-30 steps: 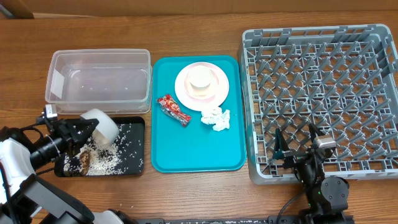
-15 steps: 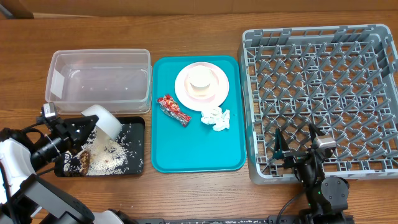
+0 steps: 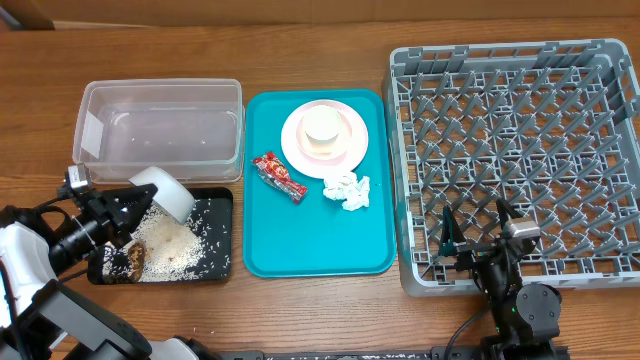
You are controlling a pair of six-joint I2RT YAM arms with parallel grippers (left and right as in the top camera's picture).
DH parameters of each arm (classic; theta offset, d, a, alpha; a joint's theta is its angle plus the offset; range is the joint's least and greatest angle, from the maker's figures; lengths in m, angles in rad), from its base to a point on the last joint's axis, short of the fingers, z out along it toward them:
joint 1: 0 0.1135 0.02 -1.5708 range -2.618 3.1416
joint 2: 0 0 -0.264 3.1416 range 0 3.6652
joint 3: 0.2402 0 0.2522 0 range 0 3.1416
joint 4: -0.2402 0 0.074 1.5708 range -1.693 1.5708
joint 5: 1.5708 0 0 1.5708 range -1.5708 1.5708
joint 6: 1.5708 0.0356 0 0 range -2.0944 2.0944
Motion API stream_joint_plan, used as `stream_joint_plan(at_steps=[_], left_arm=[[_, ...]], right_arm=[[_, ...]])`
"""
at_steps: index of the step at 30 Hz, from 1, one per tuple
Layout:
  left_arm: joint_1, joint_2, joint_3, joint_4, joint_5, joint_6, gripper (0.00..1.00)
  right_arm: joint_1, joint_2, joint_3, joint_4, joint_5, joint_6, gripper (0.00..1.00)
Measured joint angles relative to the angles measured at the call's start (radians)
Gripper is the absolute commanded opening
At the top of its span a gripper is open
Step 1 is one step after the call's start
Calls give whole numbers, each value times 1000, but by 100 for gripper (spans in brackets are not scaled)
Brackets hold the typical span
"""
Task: Sort waste into correct bins and load items into the dishwasher
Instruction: 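Tilt the bowl with the left gripper to dump rice onto black tray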
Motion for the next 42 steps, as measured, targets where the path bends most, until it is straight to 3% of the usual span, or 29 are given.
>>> stream_joint_plan(at_steps=[7,11,15,26,42], left_arm=[[-8,0,0,-52,15,25,4],[-15,0,0,-4,6,39,4],[-15,0,-1,-75,30,60,4],[-39,0,-2,-47,35,99,4],[-61,-25,62,-119,-97,76,4]], right_arm=[[0,0,0,1,0,0,100],[0,0,0,0,0,0,100],[0,0,0,0,0,0,100],[0,0,0,0,0,0,100],[0,0,0,0,0,0,100]])
